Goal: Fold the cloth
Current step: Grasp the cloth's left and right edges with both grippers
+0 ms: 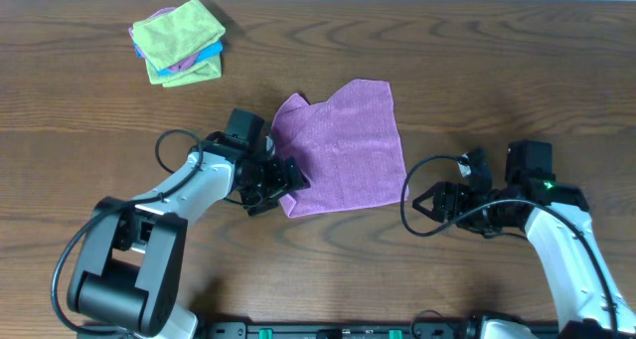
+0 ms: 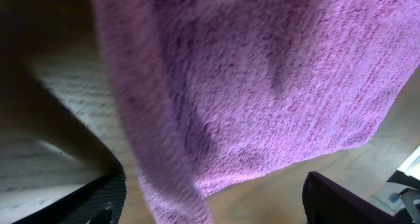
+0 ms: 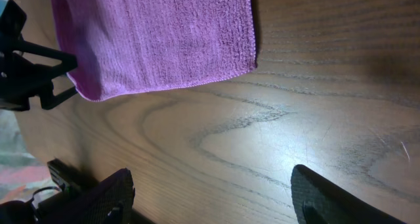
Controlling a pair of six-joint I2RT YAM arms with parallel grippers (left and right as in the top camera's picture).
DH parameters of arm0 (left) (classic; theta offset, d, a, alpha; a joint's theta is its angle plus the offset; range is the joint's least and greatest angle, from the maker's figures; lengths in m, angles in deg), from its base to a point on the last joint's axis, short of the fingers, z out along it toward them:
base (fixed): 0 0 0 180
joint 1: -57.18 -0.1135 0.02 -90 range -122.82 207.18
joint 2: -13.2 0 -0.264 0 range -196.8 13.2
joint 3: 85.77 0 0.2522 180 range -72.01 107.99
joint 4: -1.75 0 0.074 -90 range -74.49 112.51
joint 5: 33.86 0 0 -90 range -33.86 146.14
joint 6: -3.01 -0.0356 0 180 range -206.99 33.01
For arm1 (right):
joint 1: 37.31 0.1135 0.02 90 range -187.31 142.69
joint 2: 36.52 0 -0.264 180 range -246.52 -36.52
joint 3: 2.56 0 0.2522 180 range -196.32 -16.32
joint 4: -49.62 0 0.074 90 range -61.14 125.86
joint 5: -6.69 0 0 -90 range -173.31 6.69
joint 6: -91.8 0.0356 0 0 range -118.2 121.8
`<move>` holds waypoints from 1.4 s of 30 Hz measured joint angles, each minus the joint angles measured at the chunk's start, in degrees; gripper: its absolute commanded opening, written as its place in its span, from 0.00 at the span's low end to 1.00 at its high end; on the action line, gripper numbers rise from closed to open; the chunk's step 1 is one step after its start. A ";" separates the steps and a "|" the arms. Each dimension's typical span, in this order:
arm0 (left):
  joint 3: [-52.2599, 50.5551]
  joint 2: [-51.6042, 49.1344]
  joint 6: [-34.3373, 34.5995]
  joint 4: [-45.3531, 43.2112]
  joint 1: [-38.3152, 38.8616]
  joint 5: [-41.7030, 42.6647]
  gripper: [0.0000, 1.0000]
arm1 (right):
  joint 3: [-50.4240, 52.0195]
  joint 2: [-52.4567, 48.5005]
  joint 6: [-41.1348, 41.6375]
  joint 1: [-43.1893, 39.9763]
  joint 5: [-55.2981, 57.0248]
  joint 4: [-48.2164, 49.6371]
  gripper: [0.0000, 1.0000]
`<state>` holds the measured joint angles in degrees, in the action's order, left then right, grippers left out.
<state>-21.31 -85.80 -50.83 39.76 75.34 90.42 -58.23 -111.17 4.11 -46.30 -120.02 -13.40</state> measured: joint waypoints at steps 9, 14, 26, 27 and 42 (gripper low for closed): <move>0.44 -3.08 -0.09 -0.83 1.16 -1.09 0.06 | 0.00 0.00 -0.04 0.00 0.00 0.09 0.77; 0.28 -3.67 -0.74 -0.31 1.20 -1.09 0.06 | 0.07 0.00 -0.48 0.00 0.04 2.38 0.82; 0.31 -3.67 -4.94 2.64 1.20 0.02 0.06 | 5.35 -8.87 -0.76 0.00 0.13 18.88 0.83; 0.31 -3.67 -5.11 2.69 1.20 0.02 0.06 | 5.57 -10.45 -0.61 0.00 0.20 20.48 0.82; 0.31 -3.67 -6.01 3.65 1.20 0.07 0.06 | 3.28 -21.90 5.20 5.51 -7.69 37.31 0.75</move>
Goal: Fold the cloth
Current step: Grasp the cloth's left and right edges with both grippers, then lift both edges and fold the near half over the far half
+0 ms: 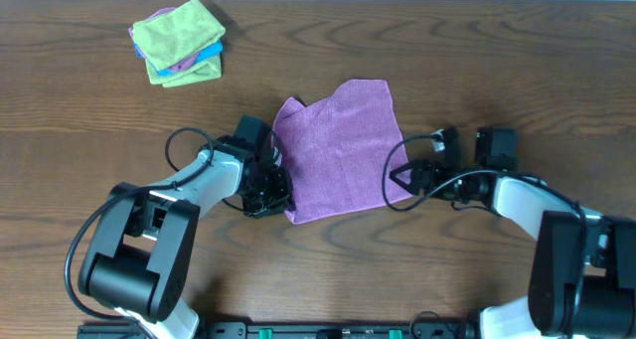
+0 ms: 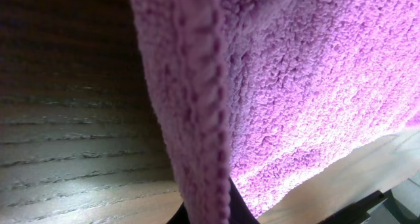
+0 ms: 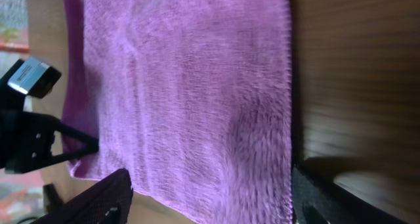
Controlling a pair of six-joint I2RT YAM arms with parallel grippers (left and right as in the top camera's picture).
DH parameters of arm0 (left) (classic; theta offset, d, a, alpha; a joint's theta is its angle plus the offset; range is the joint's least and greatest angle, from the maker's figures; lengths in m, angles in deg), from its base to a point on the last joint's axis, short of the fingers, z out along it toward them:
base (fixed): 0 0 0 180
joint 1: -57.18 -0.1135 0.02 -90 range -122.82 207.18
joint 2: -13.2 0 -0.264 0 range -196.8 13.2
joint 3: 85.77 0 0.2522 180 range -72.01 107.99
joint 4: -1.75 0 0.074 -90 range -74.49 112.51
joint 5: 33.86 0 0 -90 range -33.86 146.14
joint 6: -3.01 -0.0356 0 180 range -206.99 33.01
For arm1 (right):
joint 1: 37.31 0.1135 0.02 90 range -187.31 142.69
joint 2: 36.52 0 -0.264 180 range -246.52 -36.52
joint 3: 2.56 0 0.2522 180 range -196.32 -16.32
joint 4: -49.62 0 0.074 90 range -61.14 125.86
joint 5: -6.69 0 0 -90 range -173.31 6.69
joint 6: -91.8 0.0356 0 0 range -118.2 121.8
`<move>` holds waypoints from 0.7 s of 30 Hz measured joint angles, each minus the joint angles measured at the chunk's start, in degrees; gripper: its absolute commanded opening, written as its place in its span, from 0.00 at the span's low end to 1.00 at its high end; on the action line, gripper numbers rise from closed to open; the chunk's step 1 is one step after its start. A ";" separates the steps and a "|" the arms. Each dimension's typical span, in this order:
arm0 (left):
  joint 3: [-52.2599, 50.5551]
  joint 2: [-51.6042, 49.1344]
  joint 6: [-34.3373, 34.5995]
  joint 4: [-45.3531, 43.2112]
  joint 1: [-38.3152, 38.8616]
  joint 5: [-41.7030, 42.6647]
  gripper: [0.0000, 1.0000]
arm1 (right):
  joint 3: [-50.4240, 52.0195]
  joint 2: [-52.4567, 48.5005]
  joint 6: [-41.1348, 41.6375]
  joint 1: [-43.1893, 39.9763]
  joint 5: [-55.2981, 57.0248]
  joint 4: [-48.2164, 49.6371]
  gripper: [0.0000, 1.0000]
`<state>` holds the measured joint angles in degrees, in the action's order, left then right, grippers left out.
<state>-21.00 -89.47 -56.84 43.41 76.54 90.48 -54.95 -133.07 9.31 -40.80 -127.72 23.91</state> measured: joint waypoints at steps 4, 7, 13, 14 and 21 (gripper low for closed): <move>0.00 0.00 0.00 0.00 -0.04 0.02 0.06 | -0.04 -0.52 0.68 3.23 -0.17 0.02 0.68; 0.00 0.00 0.00 0.11 -0.35 0.15 0.06 | 0.00 -0.63 1.27 4.87 0.72 -0.28 0.47; -0.04 -0.22 -0.66 0.28 -2.80 1.60 0.06 | 0.98 -2.32 2.03 6.36 2.69 -1.33 0.01; -0.04 -0.33 -0.96 0.28 -3.21 2.03 0.06 | 0.98 -2.27 2.10 6.38 2.67 -1.33 0.01; 0.09 -0.48 -3.10 0.39 -5.55 7.45 0.06 | 0.96 1.97 2.19 6.43 2.14 -3.45 0.01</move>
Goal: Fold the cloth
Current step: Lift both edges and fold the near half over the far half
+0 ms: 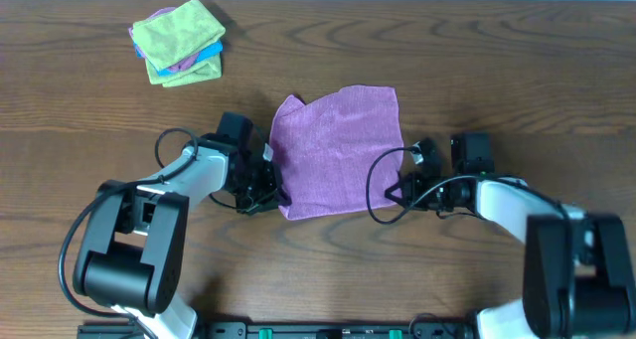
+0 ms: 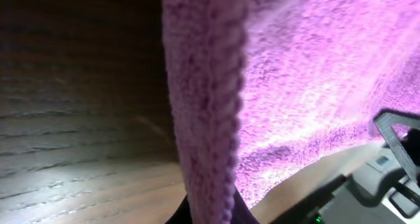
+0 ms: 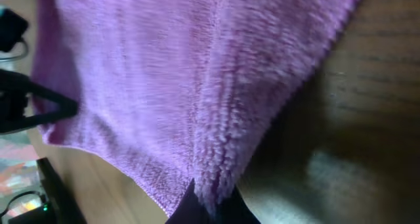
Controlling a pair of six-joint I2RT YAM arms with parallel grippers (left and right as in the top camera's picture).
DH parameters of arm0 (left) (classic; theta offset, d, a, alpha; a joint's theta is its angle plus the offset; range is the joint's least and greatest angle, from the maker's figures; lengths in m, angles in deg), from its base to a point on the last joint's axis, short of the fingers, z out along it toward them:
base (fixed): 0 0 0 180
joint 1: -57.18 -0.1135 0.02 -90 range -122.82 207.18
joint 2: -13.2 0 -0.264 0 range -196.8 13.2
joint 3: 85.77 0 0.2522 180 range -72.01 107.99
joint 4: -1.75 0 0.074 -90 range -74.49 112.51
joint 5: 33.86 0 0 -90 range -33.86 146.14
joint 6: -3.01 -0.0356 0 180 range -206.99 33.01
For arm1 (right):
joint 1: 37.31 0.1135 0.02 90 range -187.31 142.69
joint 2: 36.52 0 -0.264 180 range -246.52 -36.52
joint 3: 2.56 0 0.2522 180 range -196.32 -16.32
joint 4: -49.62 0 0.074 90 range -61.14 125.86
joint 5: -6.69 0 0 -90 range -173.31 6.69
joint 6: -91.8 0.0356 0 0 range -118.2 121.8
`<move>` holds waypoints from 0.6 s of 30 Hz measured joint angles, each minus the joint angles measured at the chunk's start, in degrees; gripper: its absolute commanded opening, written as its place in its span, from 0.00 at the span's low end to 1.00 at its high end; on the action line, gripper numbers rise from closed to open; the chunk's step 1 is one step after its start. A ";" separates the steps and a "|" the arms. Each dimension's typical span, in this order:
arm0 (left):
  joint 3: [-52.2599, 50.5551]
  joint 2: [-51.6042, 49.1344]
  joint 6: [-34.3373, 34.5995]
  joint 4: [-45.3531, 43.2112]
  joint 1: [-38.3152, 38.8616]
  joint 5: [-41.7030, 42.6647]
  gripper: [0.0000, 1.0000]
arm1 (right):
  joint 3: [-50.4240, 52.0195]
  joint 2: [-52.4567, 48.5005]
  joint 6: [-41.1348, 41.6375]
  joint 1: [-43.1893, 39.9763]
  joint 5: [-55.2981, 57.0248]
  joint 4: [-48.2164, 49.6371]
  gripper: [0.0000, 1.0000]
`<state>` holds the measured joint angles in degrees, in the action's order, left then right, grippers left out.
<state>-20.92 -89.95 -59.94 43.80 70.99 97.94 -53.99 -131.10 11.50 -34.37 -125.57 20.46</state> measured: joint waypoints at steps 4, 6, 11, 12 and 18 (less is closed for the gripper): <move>2.21 3.10 -0.13 1.57 -1.79 1.38 0.06 | -1.46 9.14 0.44 0.00 0.42 -3.37 0.01; 4.20 5.75 -0.13 1.73 -2.84 1.68 0.06 | -3.10 13.27 0.57 0.00 1.18 -5.16 0.01; 7.10 13.25 -0.35 3.48 -4.61 2.62 0.06 | -5.22 20.83 0.61 0.07 2.25 -12.31 0.01; 7.13 13.66 -0.52 4.57 -4.59 2.80 0.06 | -5.25 21.24 0.66 0.09 2.40 -14.01 0.01; 7.10 13.68 -4.22 12.07 -4.52 2.40 0.06 | -5.25 21.46 0.70 0.26 4.92 -22.45 0.01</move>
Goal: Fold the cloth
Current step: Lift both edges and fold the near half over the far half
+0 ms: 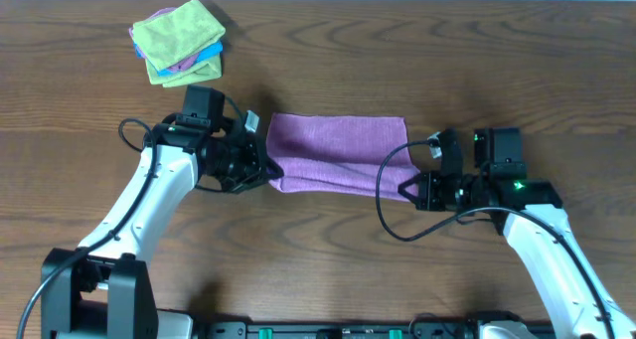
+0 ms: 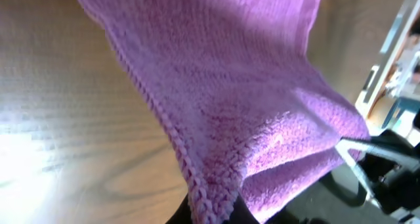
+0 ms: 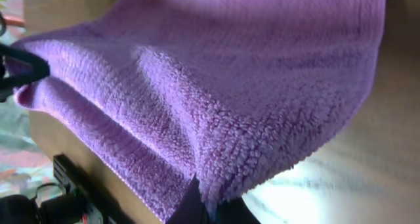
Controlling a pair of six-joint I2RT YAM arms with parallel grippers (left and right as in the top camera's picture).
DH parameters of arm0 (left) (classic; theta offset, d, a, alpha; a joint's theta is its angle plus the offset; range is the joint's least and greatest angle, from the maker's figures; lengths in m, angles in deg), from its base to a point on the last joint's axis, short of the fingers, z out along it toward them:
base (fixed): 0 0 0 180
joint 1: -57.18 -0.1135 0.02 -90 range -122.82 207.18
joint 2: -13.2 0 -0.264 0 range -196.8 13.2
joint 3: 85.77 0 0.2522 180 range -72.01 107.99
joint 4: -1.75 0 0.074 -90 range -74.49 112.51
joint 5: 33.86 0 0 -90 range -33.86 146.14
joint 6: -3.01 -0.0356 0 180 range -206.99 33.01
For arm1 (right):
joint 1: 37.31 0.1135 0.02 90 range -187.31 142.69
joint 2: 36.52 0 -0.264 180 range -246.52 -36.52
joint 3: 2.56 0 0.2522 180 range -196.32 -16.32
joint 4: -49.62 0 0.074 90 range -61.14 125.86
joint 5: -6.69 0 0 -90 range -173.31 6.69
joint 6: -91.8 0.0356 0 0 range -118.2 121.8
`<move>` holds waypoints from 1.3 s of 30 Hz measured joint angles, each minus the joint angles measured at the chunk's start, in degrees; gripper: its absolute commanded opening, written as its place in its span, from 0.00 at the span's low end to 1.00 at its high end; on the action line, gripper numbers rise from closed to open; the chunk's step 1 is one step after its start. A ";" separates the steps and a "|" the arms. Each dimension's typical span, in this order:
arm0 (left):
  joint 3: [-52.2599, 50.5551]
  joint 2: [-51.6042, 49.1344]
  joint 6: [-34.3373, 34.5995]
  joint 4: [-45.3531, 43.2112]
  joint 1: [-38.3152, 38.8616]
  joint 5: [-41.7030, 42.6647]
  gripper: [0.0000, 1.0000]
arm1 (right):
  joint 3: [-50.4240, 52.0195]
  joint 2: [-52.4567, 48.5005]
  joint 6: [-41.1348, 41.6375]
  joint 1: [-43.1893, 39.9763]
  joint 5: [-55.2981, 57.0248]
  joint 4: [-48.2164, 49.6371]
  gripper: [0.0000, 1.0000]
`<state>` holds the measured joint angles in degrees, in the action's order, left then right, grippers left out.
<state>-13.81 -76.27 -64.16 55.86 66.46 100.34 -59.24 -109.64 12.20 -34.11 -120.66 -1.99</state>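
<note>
The purple cloth (image 1: 336, 152) hangs stretched between my two grippers above the table's middle, seen from overhead as a wide band. My left gripper (image 1: 260, 170) is shut on its left corner, and in the left wrist view the cloth (image 2: 216, 106) runs away from the pinched corner (image 2: 213, 204). My right gripper (image 1: 409, 188) is shut on the right corner; the right wrist view shows the cloth (image 3: 223, 86) spreading out from that grip (image 3: 203, 198). Both sets of fingertips are mostly hidden by the fabric.
A stack of folded cloths (image 1: 179, 41), green on top with blue and purple under it, lies at the table's far left. Brown wooden table (image 1: 517, 71) all round. Cables loop beside both wrists.
Both grippers, still shut on the cloth's near corners, have risen and moved toward the far side. The cloth was lying flat; now it is held up as a narrower band.
First the cloth lay flat, my left gripper open at its near left corner and the right one open, off to the right. Then the right gripper stood at the near right corner. Then both were shut on their corners. Now the cloth is held up between them.
</note>
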 measured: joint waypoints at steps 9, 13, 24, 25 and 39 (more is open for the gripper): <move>-0.57 0.00 -6.01 7.32 0.15 -5.09 0.06 | 0.00 0.04 -0.13 0.22 5.03 -8.68 0.01; -2.82 0.00 -6.58 7.15 0.28 -5.99 0.06 | 0.00 0.04 -0.13 0.22 6.45 -9.14 0.01; -3.50 0.00 -2.86 -2.93 3.37 -5.92 0.06 | 0.00 0.04 -0.11 0.20 8.94 -3.74 0.01; -3.50 0.00 -2.01 -4.31 3.87 -5.92 0.06 | 0.00 0.04 -0.07 0.20 9.07 -2.67 0.01; -3.63 -1.57 7.54 -24.68 5.03 -11.23 0.06 | 0.00 -6.71 0.76 0.20 10.69 20.02 0.01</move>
<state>-17.44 -77.85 -56.62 31.19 71.49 89.11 -59.24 -116.35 12.96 -33.91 -109.97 18.03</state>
